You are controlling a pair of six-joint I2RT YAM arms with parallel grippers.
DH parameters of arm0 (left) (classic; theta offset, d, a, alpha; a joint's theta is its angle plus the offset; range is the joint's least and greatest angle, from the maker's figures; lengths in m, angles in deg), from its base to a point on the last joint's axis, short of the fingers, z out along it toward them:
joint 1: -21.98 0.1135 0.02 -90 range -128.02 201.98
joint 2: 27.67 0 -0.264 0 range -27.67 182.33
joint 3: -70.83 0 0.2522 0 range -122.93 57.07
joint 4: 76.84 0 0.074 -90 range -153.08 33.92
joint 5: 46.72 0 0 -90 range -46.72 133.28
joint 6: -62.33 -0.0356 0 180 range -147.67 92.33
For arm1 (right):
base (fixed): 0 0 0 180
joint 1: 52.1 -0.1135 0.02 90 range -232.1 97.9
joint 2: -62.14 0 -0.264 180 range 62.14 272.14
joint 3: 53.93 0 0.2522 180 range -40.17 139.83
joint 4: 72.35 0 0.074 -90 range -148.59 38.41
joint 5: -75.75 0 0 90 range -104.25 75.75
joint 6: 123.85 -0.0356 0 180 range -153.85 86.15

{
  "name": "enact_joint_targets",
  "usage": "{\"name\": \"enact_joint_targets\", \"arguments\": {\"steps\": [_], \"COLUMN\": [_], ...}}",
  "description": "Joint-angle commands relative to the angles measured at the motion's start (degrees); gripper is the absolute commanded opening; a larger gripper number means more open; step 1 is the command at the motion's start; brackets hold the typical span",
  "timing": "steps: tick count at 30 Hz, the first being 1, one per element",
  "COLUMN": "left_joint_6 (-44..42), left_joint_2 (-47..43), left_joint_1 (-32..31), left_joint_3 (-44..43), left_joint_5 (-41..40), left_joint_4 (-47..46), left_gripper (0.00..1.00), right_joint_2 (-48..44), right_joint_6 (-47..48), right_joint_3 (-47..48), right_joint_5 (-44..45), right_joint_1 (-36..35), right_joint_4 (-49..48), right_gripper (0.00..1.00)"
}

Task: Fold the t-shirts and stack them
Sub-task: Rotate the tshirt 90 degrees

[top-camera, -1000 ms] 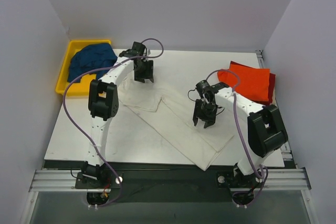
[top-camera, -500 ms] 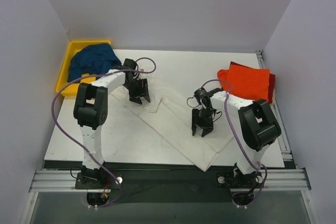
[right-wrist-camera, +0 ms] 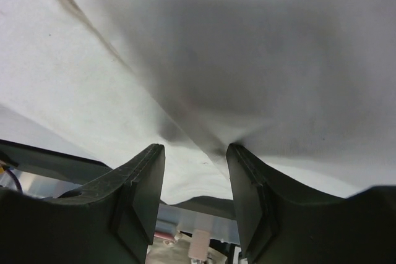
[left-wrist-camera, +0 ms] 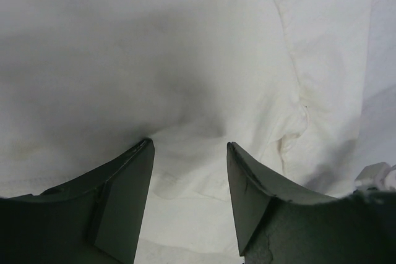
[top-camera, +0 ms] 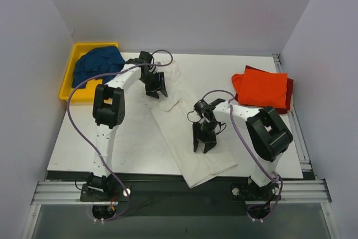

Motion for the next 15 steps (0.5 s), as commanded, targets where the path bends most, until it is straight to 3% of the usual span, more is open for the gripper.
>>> {"name": "enact_joint_targets", "arguments": {"steps": [1,7,15], "left_joint_6": [-3.9,-3.9,-2.4], "left_joint_2": [8.3,18.1,21.2], "left_joint_1": [-0.3,-1.0,-1.0], "left_joint_3": [-7.6,-22.8,-26.0], "left_joint_5": [-5.1,-4.1,0.0], "left_joint_4": [0.7,5.1,-1.3], "left_gripper": [0.62,0.62,0.62], "right_joint_2": [4.4,9.6,15.4], "right_joint_6": [-3.8,-8.3,-10.3], "right_joint_3": [1.5,9.2,16.7], "right_joint_5": [-1.1,-2.4,-3.2], "right_joint_1": [-3.2,-7.2,-9.8], "right_joint_4": [-1.6,-1.6,-1.5], "right_gripper": [0.46,0.46,0.46]}}
